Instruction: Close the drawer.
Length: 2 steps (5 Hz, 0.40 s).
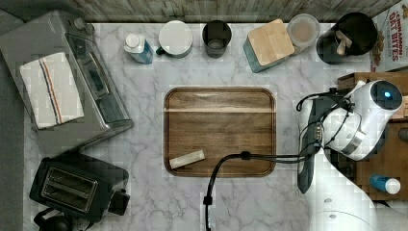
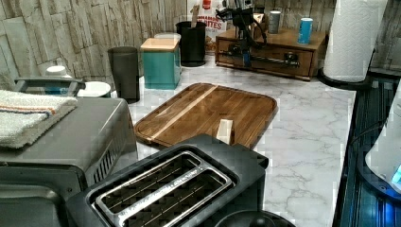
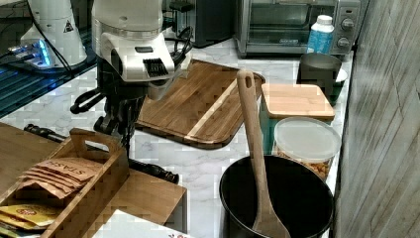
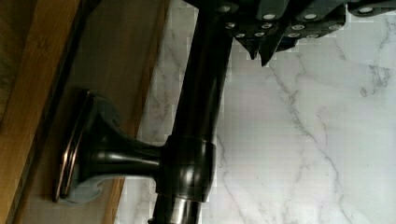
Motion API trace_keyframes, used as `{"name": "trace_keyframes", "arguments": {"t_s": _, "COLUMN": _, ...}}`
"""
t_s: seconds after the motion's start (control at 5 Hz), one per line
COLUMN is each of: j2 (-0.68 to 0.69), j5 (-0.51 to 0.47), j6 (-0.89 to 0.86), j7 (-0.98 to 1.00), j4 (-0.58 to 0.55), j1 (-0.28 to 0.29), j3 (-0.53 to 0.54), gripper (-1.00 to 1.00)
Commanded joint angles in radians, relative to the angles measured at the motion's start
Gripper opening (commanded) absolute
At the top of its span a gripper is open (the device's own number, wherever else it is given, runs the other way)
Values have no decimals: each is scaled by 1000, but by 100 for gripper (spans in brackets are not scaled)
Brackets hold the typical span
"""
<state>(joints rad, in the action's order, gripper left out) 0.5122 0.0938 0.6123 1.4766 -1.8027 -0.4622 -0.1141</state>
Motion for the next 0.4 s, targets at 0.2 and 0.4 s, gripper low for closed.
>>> {"name": "trace_keyframes", "arguments": {"t_s": 0.2, "j2": -23, "j5": 41, "j6": 60, "j7": 29, "j4": 184, "j1": -87, "j3": -118, "gripper": -100}}
{"name": "trace_keyframes", "arguments": {"t_s": 0.4, "j2": -24, "j5": 46, "j6": 60, "j7": 27, "j4": 184, "j1": -94, "j3": -109, "gripper": -100}}
